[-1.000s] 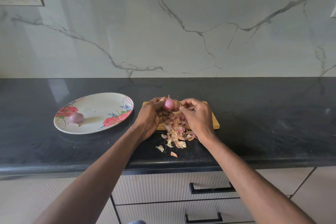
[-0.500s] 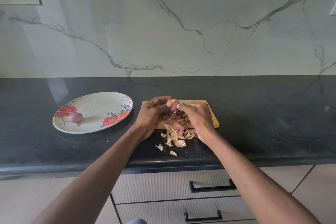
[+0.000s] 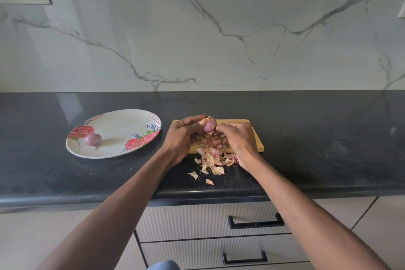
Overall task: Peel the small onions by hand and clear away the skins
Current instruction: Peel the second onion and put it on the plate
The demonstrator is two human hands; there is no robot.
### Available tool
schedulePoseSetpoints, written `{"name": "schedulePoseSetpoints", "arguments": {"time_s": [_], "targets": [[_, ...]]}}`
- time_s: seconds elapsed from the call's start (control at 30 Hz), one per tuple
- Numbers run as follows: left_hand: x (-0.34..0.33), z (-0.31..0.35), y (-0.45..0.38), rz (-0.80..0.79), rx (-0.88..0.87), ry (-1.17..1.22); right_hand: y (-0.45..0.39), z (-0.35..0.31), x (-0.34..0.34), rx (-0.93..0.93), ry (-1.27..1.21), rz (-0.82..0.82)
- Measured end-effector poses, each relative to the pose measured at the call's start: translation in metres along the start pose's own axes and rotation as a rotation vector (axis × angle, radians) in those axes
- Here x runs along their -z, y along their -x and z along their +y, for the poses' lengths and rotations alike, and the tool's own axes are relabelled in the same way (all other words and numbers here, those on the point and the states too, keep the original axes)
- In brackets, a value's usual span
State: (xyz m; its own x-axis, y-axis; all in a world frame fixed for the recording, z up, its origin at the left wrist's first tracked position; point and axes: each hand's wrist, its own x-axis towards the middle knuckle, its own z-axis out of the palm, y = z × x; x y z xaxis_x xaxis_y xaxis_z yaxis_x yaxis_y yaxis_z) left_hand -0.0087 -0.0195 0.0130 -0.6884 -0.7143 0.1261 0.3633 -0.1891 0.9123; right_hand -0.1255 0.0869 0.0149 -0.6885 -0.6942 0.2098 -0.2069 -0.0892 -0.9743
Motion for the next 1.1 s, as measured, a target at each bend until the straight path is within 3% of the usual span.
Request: {"name": "schedulePoseSetpoints", "arguments": {"time_s": [0.33, 1.1], "targets": [[0.002, -0.002, -0.001, -0.010, 0.009, -0.010, 0.002, -0.002, 0.000, 0.000, -0.054, -0.064], [-0.006, -0.004, 0.009, -0.003, -0.126, -0.183, -0.007, 0.008, -0.002, 0.108, 0.153, 0.095]]}}
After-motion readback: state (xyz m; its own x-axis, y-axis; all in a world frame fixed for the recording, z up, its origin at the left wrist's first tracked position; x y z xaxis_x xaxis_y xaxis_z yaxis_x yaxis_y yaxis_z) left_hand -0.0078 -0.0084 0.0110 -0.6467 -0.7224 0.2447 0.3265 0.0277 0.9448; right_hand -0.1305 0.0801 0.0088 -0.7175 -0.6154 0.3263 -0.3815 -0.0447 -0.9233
